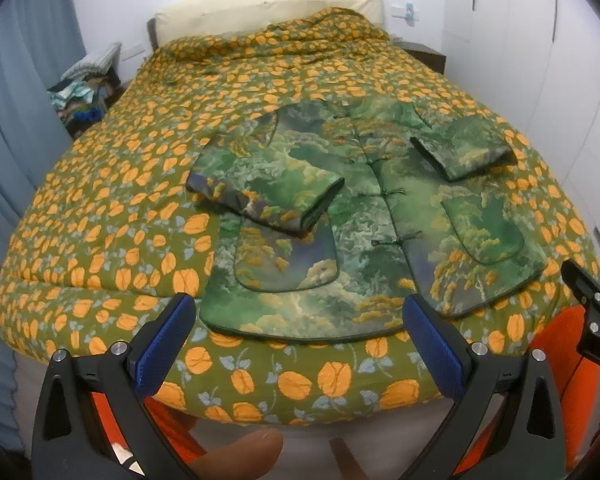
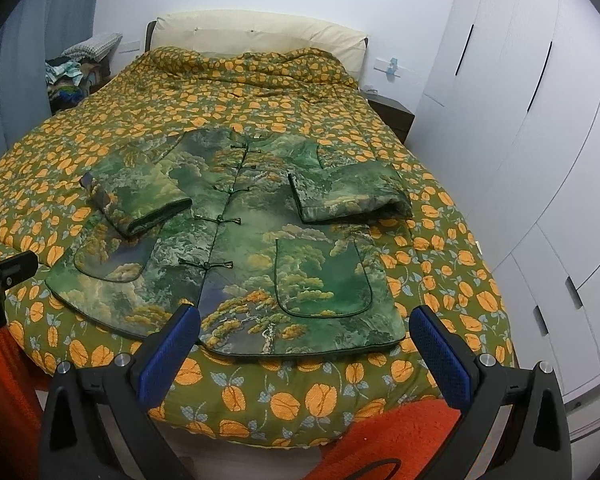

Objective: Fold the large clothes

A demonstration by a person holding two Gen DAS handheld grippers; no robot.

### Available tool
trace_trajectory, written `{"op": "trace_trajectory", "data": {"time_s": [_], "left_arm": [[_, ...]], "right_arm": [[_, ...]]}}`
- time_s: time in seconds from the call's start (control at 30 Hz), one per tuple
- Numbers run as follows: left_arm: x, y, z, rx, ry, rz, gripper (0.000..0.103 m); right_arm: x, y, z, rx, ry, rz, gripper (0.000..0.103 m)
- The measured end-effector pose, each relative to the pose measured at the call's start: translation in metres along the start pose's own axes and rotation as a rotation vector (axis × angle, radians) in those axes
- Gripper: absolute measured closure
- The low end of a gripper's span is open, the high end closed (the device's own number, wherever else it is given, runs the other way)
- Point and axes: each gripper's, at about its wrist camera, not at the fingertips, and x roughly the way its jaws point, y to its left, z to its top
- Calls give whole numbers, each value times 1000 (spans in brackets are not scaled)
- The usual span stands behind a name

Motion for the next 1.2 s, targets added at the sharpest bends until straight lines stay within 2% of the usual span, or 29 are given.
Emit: {"op": "trace_trajectory", "data": {"time_s": [0.4, 1.2], "left_arm": [[-1, -7, 0, 38, -23, 44, 0], [2, -7, -4, 50, -6, 61, 0]], "right_arm": [[1, 5, -2, -10, 1, 8, 1], [4, 6, -4, -14, 9, -1, 1]]}}
